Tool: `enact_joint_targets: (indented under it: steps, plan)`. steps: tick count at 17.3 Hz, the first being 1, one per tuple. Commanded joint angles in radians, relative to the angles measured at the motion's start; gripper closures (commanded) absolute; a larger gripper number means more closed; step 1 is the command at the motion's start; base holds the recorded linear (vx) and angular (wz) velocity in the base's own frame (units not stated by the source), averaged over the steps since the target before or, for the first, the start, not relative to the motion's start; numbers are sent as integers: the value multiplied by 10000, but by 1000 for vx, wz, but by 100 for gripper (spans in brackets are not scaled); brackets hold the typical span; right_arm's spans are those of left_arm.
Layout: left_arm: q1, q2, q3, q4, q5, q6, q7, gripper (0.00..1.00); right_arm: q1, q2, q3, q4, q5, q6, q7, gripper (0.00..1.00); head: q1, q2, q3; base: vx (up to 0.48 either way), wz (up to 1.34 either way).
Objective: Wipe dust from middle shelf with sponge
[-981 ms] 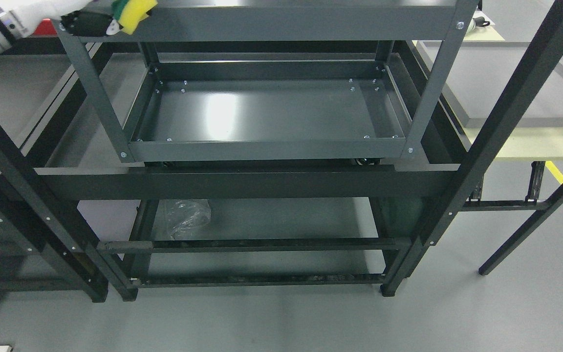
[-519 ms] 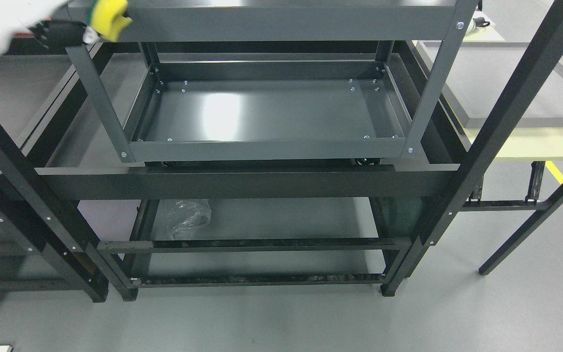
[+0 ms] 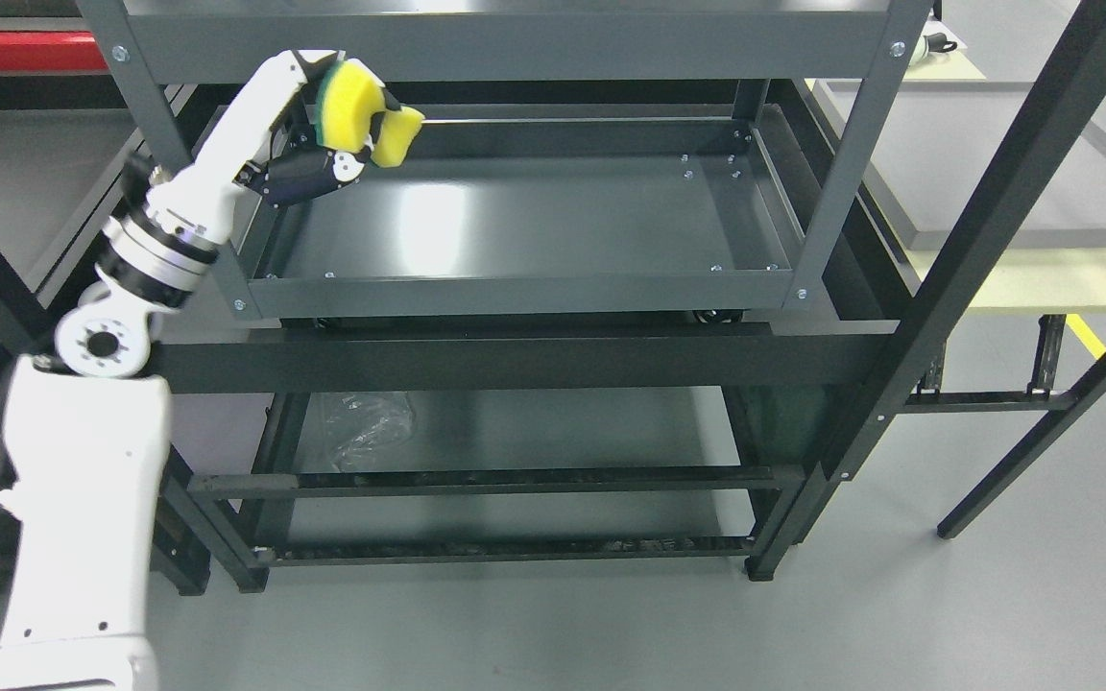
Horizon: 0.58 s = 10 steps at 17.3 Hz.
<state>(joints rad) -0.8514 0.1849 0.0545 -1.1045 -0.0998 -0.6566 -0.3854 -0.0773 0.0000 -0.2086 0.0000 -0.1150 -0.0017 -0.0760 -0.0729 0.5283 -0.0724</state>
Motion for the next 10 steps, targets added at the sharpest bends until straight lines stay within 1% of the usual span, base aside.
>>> enact_joint_targets:
  steps: [1,3,6,8,9,10]
  plan:
    - [1623,-1675,-1081,62,1811,1484,1825,100,6,-175,0,-174,0,723,39,0,0,0,0,0,0]
    - [2175,-1675,-1097,-228,1811,2633,2837,100,6,-175,0,-174,0,723,39,0,0,0,0,0,0]
    - [2806,-1675,-1097,-1376,1903,3786,3361,100,6,-175,0,-174,0,723,39,0,0,0,0,0,0]
    - [3113,-1675,-1203,-3105,2407,5667,4386,99,6,-175,0,-174,0,723,39,0,0,0,0,0,0]
    - [3205,-1675,-1371,-3843,2668,6314,4892,99,6,-175,0,-174,0,723,39,0,0,0,0,0,0]
    - [3221,-1675,-1525,-4139,2716,6351,5095,100,6,-175,0,-174,0,723,39,0,0,0,0,0,0]
